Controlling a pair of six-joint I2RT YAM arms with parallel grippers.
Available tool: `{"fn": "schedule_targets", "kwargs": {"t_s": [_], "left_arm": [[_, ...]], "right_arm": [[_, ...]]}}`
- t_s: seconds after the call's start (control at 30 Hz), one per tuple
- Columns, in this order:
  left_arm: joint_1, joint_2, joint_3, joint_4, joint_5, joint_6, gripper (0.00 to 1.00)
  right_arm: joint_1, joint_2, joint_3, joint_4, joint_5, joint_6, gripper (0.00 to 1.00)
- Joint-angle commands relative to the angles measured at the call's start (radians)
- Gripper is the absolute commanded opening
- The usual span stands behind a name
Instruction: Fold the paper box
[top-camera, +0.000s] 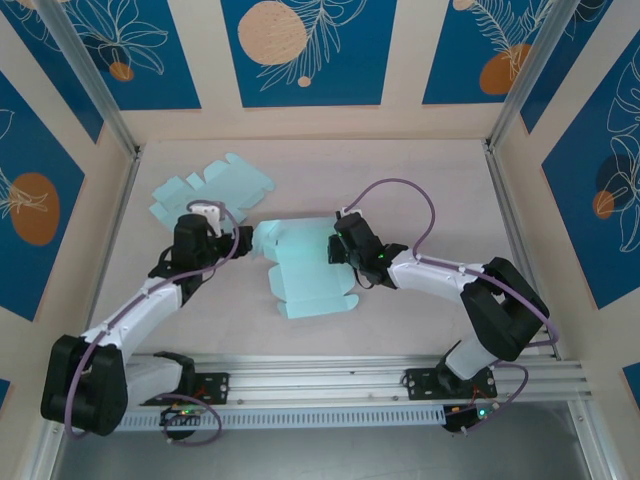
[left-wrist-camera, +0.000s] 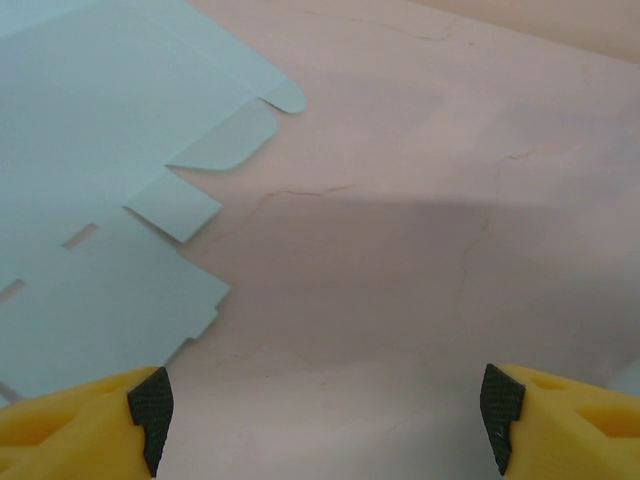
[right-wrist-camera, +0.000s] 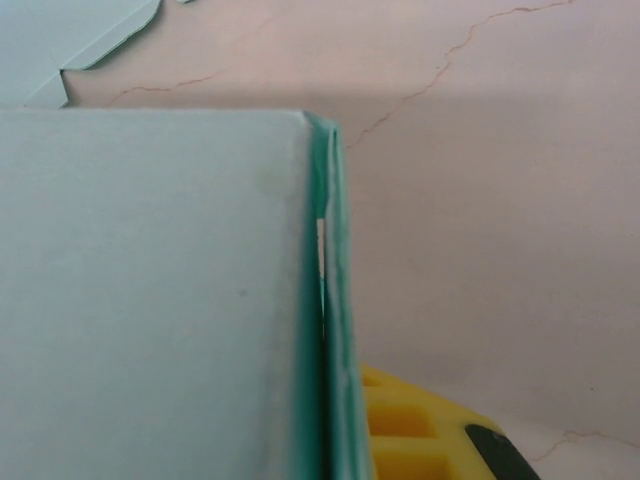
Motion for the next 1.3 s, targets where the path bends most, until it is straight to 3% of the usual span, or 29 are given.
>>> {"fn": "schedule_targets", "kwargs": {"t_s": [0.0,0.43,0.6,0.93,1.27], "left_arm": [[-0.008,0.008,-0.021,0.109,0.121,-0.044,0.81],[-0.073,0.012,-0.12,0.243,0.233,-0.167,0.78],[-0.088,0.022,-0.133,0.298,0.278,-0.197,0.7],[-0.152,0.074,-0.069,0.279,0.327,-0.021,0.6],[-0.159,0.081,0.03,0.218,0.35,0.149,0.53]], "right_arm": [[-0.011,-0.023,0.032,-0.026,0.022,0.017,0.03],[-0.03,0.05,0.072,-0.028,-0.004,0.059,0.03],[-0.03,0.061,0.079,-0.021,-0.018,0.057,0.03],[-0.029,0.064,0.071,-0.003,-0.058,0.065,0.03],[-0.024,0.069,0.082,-0.005,-0.081,0.047,0.03]]}}
